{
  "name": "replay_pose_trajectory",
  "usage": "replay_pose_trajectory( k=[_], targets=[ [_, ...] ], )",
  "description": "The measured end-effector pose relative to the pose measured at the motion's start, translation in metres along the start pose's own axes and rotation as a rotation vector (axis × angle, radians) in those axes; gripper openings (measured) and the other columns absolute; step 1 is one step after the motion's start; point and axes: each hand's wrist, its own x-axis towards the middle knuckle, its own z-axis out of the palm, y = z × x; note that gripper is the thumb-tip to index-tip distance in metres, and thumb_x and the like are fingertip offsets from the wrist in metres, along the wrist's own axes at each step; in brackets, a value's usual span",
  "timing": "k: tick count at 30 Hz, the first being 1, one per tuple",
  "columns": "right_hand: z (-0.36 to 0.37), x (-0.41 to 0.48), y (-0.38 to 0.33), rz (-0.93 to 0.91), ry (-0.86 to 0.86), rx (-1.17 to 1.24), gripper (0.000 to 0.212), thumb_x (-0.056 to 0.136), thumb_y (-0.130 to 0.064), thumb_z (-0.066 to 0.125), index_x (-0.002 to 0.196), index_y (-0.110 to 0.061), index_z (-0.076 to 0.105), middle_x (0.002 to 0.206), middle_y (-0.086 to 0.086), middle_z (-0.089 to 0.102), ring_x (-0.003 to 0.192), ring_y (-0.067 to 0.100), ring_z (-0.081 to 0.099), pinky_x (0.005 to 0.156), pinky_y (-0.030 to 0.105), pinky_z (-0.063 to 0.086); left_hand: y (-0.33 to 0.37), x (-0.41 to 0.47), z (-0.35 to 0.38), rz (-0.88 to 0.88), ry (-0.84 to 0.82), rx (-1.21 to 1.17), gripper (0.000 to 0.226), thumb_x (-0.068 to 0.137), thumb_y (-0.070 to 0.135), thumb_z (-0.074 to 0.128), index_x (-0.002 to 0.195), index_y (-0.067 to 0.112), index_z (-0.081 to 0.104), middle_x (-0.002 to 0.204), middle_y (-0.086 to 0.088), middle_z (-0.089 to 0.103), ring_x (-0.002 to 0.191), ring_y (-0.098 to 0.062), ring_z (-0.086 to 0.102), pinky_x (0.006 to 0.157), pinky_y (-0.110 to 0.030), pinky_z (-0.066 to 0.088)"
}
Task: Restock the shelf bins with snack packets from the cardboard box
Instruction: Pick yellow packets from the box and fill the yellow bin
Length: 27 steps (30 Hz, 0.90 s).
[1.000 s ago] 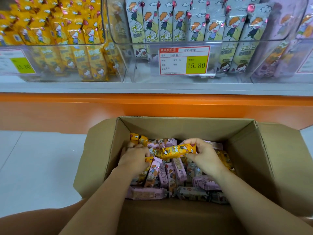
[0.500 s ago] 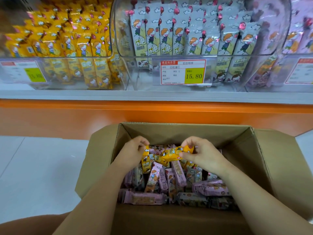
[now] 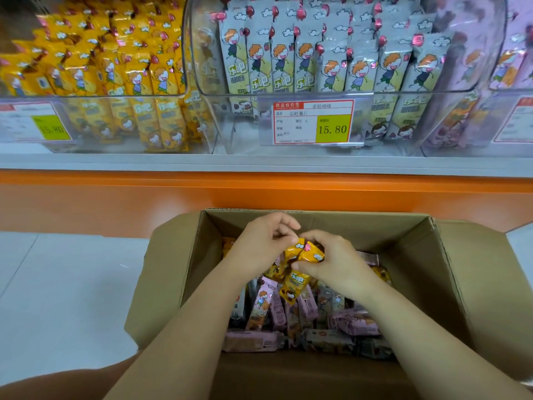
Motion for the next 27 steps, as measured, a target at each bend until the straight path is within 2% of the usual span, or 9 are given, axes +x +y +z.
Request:
replay_pose_trajectory(
  k=[2,5,8,11,14,17,21,23,27],
  targets=[
    [0.0,-0.001,0.006,0.002,0.053,0.035,0.024,0.078,-0.022,0.076,0.099,-0.023,0.064,0.089,-0.008,0.065,0.08,0.008,0.059,0.067,0.016,0.044,0.001,0.003,0.008,-0.014,-0.002,-0.08,0.018,0.089,0.009,0.063,0.094,0.026,0.06,0.081,0.009,0.065,0.082,-0.007,0.064,0.072,-0.024,0.056],
    [0.0,-0.002,0.019,0.015,0.092,0.016,0.022,0.078,-0.025,0.076,0.096,-0.02,0.066,0.086,-0.005,0.066,0.08,0.012,0.06,0.069,0.024,0.047,-0.001,0.008,0.02,-0.039,-0.051,-0.167,0.016,0.089,0.007,0.062,0.096,0.021,0.062,0.08,0.008,0.065,0.073,-0.003,0.062,0.065,-0.017,0.053],
    [-0.004,-0.002,0.038,0.081,0.117,-0.053,0.02,0.078,-0.028,0.076,0.092,-0.022,0.063,0.086,-0.007,0.064,0.077,0.014,0.06,0.065,0.024,0.046,-0.015,0.015,0.026,-0.133,-0.017,-0.224,0.015,0.093,0.018,0.059,0.107,0.023,0.062,0.095,0.008,0.068,0.088,-0.007,0.064,0.079,-0.022,0.054],
    [-0.01,-0.001,0.055,0.143,0.161,-0.04,0.019,0.078,-0.029,0.076,0.089,-0.023,0.062,0.087,-0.006,0.064,0.08,0.014,0.061,0.069,0.029,0.05,-0.051,0.021,0.027,-0.252,-0.02,0.085,0.024,0.096,0.022,0.055,0.119,0.019,0.06,0.116,0.008,0.062,0.107,-0.007,0.056,0.087,-0.019,0.042],
    [-0.01,-0.002,0.065,0.155,0.174,-0.026,0.015,0.079,-0.031,0.074,0.084,-0.026,0.061,0.082,-0.007,0.065,0.078,0.011,0.062,0.07,0.034,0.052,-0.087,0.024,0.035,-0.327,-0.192,0.465,0.034,0.093,0.02,0.059,0.127,0.021,0.057,0.132,-0.002,0.052,0.118,-0.018,0.052,0.098,-0.03,0.044],
    [-0.006,-0.002,0.069,0.164,0.161,-0.031,0.012,0.082,-0.033,0.072,0.084,-0.026,0.062,0.08,-0.009,0.067,0.076,0.004,0.062,0.068,0.028,0.051,-0.097,0.029,0.047,-0.318,-0.244,0.694,0.041,0.09,0.015,0.06,0.128,0.029,0.054,0.136,-0.003,0.04,0.123,-0.023,0.045,0.097,-0.036,0.044],
    [0.002,-0.003,0.075,0.188,0.133,-0.061,0.018,0.083,-0.034,0.07,0.092,-0.019,0.066,0.085,-0.007,0.068,0.08,0.007,0.062,0.071,0.026,0.051,-0.098,0.033,0.057,-0.295,-0.316,0.937,0.051,0.089,0.014,0.06,0.135,0.032,0.047,0.14,-0.005,0.036,0.128,-0.027,0.038,0.096,-0.039,0.045],
    [0.003,-0.004,0.076,0.191,0.132,-0.055,0.016,0.083,-0.033,0.07,0.09,-0.019,0.064,0.081,-0.009,0.065,0.078,0.007,0.061,0.067,0.021,0.049,-0.1,0.032,0.058,-0.263,-0.304,0.982,0.051,0.09,0.023,0.062,0.137,0.032,0.046,0.141,-0.005,0.036,0.129,-0.027,0.036,0.098,-0.039,0.042],
    [0.0,-0.003,0.075,0.19,0.113,-0.057,0.021,0.083,-0.034,0.07,0.096,-0.02,0.063,0.083,-0.009,0.064,0.081,0.009,0.061,0.064,0.018,0.045,-0.097,0.026,0.05,-0.216,-0.185,0.822,0.049,0.09,0.034,0.062,0.136,0.028,0.047,0.14,0.0,0.039,0.129,-0.023,0.036,0.096,-0.038,0.046]
  ],
)
